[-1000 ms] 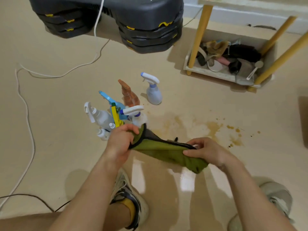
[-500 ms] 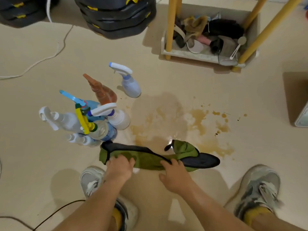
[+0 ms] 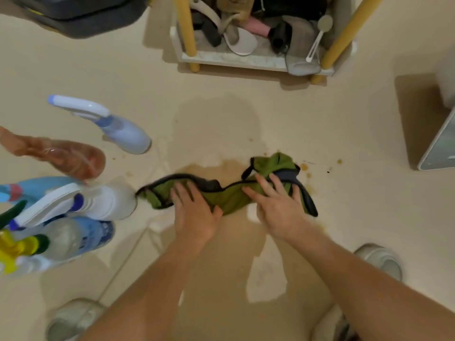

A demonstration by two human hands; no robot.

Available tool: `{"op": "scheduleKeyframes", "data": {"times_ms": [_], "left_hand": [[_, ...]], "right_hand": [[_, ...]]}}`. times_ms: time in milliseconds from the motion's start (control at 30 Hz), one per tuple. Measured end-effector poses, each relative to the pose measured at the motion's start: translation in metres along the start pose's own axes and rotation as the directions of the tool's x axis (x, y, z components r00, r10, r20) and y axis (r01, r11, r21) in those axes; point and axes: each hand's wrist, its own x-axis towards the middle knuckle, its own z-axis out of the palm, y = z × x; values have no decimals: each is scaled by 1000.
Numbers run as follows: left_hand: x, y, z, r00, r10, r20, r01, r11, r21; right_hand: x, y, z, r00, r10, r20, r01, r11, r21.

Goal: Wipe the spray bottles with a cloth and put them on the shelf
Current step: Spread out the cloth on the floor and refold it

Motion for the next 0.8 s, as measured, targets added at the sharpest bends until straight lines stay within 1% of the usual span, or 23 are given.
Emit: {"op": "scheduleKeyframes", "data": {"times_ms": [67,100,133,200,267,300,333,400,467,500,567,600,633,667,700,733,767,800], "left_hand": [[22,30,-10,991,120,-51,-119,993,18],[31,46,-15,981,177,-72,-175,984,38],[39,59,-20,968,236,-85,-230,970,74],[49,82,-27,935,346,-82,-329,929,169],[50,93,-30,909,415,-50,-391,886,250],[46,95,-30,904,427,-27,-405,875,265],[39,94,-30,904,427,-5,-412,875,256],[23,90,-27,911,409,51,-411,891,194],[4,81,-15,921,372,112,-384,916,113],[-6,76,-7,928,351,126,-359,933,39],[-30,68,8,943,302,139,-279,946,-166],[-43,66,14,948,282,145,-237,935,-265],[-53,63,21,953,241,182,-166,921,-352],[-63,61,23,956,181,233,-60,893,-447],[-69,60,25,943,95,318,95,841,-532],[-73,59,20,916,32,401,238,760,-605],[-75,58,12,882,2,470,348,669,-656],[-78,55,2,851,-5,525,436,564,-702]], "right_hand": [[17,30,-16,997,74,-25,-73,997,10],[23,46,-23,990,136,-29,-135,990,40],[25,61,-31,977,214,-23,-211,974,85],[21,86,-39,921,390,-13,-382,907,176],[10,93,-34,864,501,-40,-487,854,185],[3,89,-26,852,521,-51,-507,845,172],[-3,81,-15,844,534,-47,-516,834,197],[-20,55,5,829,559,1,-523,775,354],[-41,22,20,818,574,37,-499,676,543],[-50,6,27,816,575,54,-480,624,616],[-66,-27,40,838,537,101,-430,534,728],[-73,-41,45,841,524,133,-406,451,795],[-78,-51,48,836,514,193,-388,303,871],[-83,-56,49,822,496,279,-362,78,929],[-88,-57,45,807,441,393,-348,-183,919],[-91,-55,41,792,356,496,-348,-403,846],[-95,-48,38,789,267,553,-361,-527,769],[-100,-42,28,798,210,565,-374,-563,737]]}}
